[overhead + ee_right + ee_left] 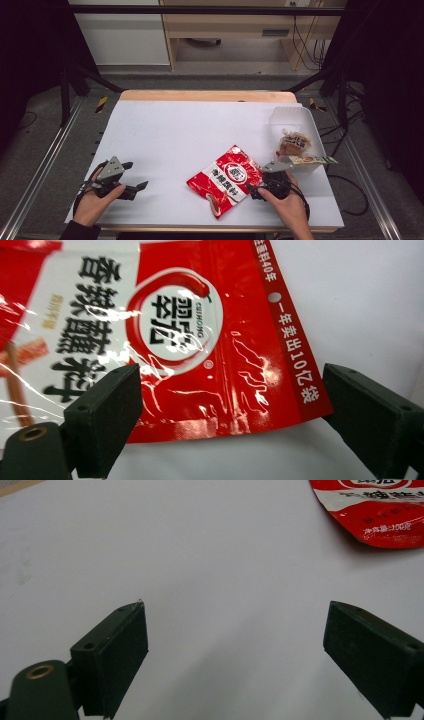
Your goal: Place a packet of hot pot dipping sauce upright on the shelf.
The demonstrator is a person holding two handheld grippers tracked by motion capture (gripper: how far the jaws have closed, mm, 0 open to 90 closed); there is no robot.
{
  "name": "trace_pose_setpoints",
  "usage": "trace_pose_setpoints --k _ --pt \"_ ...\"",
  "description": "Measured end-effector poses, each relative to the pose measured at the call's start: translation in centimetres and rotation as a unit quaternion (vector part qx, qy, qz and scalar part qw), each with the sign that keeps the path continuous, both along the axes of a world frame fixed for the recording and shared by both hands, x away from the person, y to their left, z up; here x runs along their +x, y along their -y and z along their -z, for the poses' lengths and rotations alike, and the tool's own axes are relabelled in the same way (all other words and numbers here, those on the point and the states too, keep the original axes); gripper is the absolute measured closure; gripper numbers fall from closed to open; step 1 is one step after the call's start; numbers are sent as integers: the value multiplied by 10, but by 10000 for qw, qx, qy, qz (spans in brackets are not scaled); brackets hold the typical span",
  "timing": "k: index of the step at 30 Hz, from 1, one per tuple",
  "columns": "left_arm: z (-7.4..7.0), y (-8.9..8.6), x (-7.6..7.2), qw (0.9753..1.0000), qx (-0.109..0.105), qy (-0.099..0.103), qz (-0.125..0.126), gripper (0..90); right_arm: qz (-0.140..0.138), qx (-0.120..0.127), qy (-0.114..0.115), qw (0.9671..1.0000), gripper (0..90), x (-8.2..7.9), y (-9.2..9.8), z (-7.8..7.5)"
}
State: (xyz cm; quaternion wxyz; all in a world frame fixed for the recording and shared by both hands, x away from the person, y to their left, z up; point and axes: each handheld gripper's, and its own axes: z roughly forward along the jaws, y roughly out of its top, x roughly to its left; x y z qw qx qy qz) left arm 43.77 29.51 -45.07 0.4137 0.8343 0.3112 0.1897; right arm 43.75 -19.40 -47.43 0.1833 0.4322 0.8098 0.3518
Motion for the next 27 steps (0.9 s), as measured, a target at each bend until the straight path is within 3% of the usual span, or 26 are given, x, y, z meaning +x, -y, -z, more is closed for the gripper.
trace_pose_setpoints --k 5,7,8,9,10,11,14,15,16,17,19,20,23,26,27 --pt "0 0 0 10000 -5 -6 -17 105 -51 539 60 9985 198 -7 1 -7" --pt "0 0 0 10000 -5 -8 -8 105 -59 586 14 9983 206 -8 1 -8" --pt "0 0 0 10000 0 -13 0 105 -18 562 -96 9984 274 -9 0 -6" --pt "1 1 0 10000 -3 -18 9 105 -18 562 -96 9984 274 -9 0 -6" --pt "1 2 0 10000 -2 -18 14 105 18 455 -112 9989 343 -8 0 -4" --pt "1 2 0 10000 5 -16 26 105 18 455 -112 9989 343 -8 0 -4" --pt "1 3 0 10000 8 -28 43 105 101 306 12 9995 526 -9 0 -6" --pt "1 3 1 10000 20 -38 36 105 119 96 132 9998 657 -7 2 -8" --pt "1 3 1 10000 20 -38 36 105 119 96 132 9998 657 -7 2 -8" --pt "1 3 0 10000 26 -46 31 105 104 -151 220 9996 752 -6 -1 -10" --pt "1 3 0 10000 26 -53 27 105 103 -259 306 9991 805 -5 -2 -11" --pt "1 4 0 10000 19 -60 26 106 76 -476 423 9979 900 -4 -4 -13" --pt "0 5 -1 10000 35 -43 60 109 63 -520 543 9972 900 -2 -7 -18" --pt "0 6 0 9999 40 -63 83 112 -84 -617 725 9954 900 2 -14 -26" --pt "-2 7 1 9999 85 -63 69 115 -230 -712 859 9935 900 7 -22 -33"
